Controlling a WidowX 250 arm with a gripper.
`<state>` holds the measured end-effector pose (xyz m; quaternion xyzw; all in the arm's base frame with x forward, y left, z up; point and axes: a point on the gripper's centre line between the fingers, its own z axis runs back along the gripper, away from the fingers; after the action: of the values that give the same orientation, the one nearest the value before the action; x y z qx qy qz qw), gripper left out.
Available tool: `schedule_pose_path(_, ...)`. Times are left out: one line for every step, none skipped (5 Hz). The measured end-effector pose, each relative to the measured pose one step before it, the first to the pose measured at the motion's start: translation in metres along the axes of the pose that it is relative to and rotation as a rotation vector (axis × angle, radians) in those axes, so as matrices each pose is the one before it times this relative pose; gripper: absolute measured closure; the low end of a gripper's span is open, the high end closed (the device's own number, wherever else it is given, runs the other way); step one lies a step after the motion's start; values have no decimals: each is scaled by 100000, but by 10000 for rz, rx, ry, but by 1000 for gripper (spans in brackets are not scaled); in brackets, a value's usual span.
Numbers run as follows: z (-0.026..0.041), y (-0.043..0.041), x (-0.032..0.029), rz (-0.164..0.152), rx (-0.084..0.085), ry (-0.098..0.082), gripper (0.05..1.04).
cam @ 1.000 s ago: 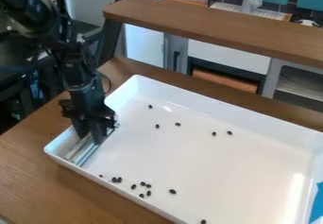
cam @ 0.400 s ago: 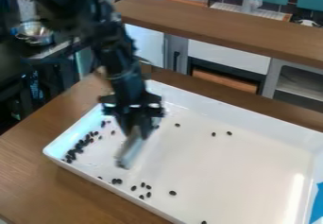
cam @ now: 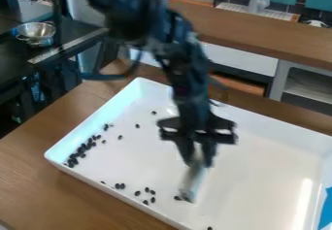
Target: Sweep into pile
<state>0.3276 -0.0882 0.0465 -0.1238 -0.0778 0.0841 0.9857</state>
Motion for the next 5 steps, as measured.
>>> schedule_pose_path(-1573,-1806,-535,177,92,13,738)
schedule_pose_path(-1496,-1267,-180,-53,77,-176,738)
schedule_pose_path(-1079,-541,-185,-1,172,-216,739)
schedule_pose_path(-27,-16,217,-62,-78,-187,738)
schedule_pose_path(-559,1729,-1119,-79,78,292,739)
